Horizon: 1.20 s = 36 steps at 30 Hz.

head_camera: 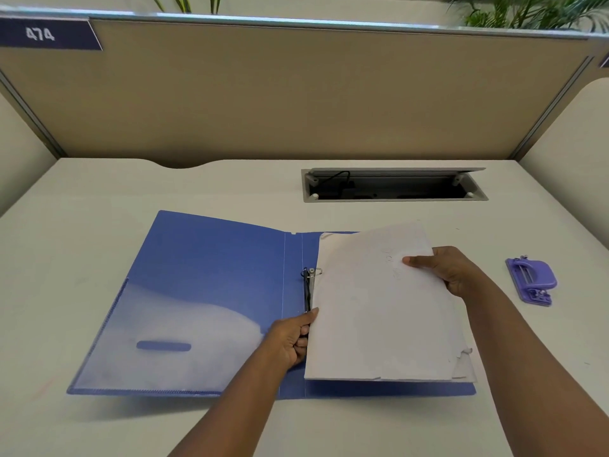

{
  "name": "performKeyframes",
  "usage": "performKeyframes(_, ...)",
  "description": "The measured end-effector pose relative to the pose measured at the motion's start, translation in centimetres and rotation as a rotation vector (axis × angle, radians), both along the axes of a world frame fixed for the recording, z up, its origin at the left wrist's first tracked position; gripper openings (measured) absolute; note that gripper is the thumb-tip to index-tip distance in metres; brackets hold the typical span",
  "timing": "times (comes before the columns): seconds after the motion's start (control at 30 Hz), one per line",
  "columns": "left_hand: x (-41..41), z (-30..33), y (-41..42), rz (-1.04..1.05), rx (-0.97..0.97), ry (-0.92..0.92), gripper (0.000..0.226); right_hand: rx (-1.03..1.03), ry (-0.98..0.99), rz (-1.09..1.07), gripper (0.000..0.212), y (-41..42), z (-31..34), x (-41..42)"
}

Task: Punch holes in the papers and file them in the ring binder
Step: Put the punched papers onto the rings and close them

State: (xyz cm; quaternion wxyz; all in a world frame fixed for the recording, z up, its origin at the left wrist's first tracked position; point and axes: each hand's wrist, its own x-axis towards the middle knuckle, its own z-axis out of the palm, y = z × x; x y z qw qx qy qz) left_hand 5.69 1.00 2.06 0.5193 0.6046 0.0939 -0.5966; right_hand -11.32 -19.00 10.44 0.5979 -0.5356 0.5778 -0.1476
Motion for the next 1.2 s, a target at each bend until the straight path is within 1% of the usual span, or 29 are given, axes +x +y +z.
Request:
performKeyframes(0.1,-0.1,-0.1,0.0,0.016,-0.014,0.027,0.034,-0.012,0.038,0.012,0.012,-0.1,0.0,-0.1)
performKeyframes(0.23,0.0,0.0,0.3,0.000,0.006,0.016,0.027,-0.010,0.085,0.032,0.014,-0.3,0.2,-0.2)
performKeyframes(0.37,-0.3,-0.1,0.0,0.063,0.009,0.040,0.031,-0.025,0.139,0.059,0.016,-0.6,0.2,0.0)
performKeyframes(0.5,-0.9,0.3,0.0,0.079,-0.031,0.059,0.023,-0.035,0.141,0.065,0.016,-0.7,0.3,0.1)
performKeyframes(0.57,-1.1,0.3,0.0,0.082,-0.038,0.042,0.020,-0.040,0.142,0.064,0.016,-0.9,0.2,0.0)
performKeyframes(0.73,-1.7,-0.1,-0.5,0.169,-0.052,-0.035,0.013,-0.107,0.177,0.044,0.017,-1.1,-0.4,0.1)
performKeyframes(0.87,-2.1,0.3,-0.7,0.229,-0.065,-0.045,0.014,-0.134,0.214,0.053,0.013,-1.3,-0.9,0.3)
performKeyframes(0.97,-2.3,0.9,-0.7,0.243,-0.060,-0.033,0.015,-0.153,0.267,0.066,0.035,-1.6,-1.2,0.2)
performKeyframes(1.07,-2.3,1.0,-0.8,0.216,-0.042,-0.043,0.010,-0.170,0.304,0.068,0.036,-1.7,-1.5,0.2)
performKeyframes(1.2,-2.2,0.8,-0.9,0.195,-0.021,-0.047,0.011,-0.183,0.355,0.064,0.037,-1.7,-1.7,0.2)
